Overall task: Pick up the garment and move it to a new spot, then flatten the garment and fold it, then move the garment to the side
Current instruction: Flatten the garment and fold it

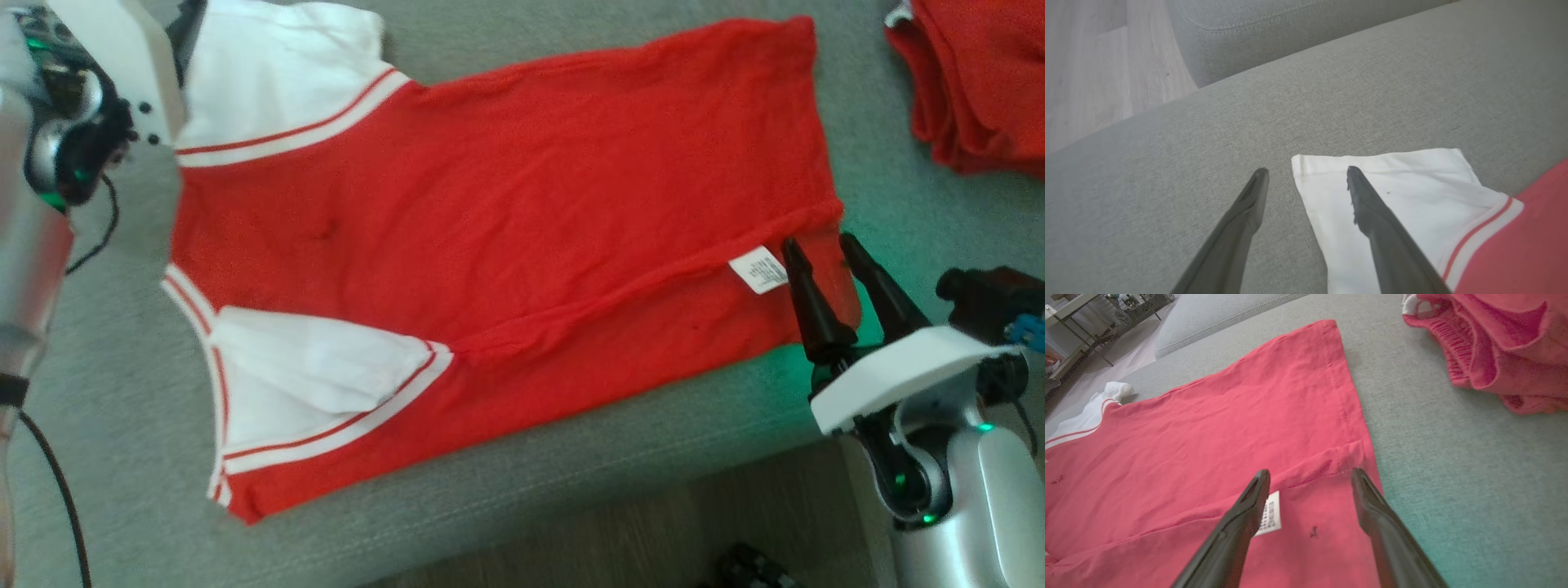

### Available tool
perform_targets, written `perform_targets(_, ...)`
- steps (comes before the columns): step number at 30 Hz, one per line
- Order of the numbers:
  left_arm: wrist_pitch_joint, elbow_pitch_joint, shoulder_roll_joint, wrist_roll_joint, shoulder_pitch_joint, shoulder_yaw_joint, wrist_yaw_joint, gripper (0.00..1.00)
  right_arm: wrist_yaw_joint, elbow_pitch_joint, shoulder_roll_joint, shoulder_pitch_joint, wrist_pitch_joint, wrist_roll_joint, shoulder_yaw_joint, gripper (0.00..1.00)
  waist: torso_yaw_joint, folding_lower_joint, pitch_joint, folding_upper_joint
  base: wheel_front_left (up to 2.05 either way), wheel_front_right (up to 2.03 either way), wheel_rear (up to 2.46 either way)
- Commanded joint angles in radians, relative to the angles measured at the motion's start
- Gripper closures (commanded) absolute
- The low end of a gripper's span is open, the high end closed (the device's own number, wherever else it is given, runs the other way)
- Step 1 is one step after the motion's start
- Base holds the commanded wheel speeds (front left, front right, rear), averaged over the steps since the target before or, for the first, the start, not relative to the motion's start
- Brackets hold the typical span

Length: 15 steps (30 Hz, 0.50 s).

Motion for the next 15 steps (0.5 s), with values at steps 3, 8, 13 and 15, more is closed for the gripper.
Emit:
perform_targets(3,-0.005,0.038,0.039,0.019,-0.093,0.021,-0.016,0.0,0.0,-0.02,0.0,-0.034,-0.024,0.008,0.029,0.0,-0.043,0.0,0.043,0.0,0.0,0.0,0.0)
perform_targets(8,-0.001,0.138,0.038,0.047,-0.143,-0.018,-0.043,0.0,0.0,0.004,0.0,-0.049,-0.046,0.014,0.044,0.0,-0.065,0.0,0.063,0.0,0.0,0.0,0.0)
perform_targets(13,0.019,0.198,0.044,0.069,-0.16,-0.046,-0.048,0.0,0.0,0.015,0.0,-0.058,-0.055,0.015,0.05,0.0,-0.075,0.0,0.062,0.0,0.0,0.0,0.0)
perform_targets(15,0.017,0.213,0.046,0.073,-0.167,-0.051,-0.047,0.0,0.0,0.016,0.0,-0.06,-0.057,0.014,0.051,0.0,-0.078,0.0,0.061,0.0,0.0,0.0,0.0)
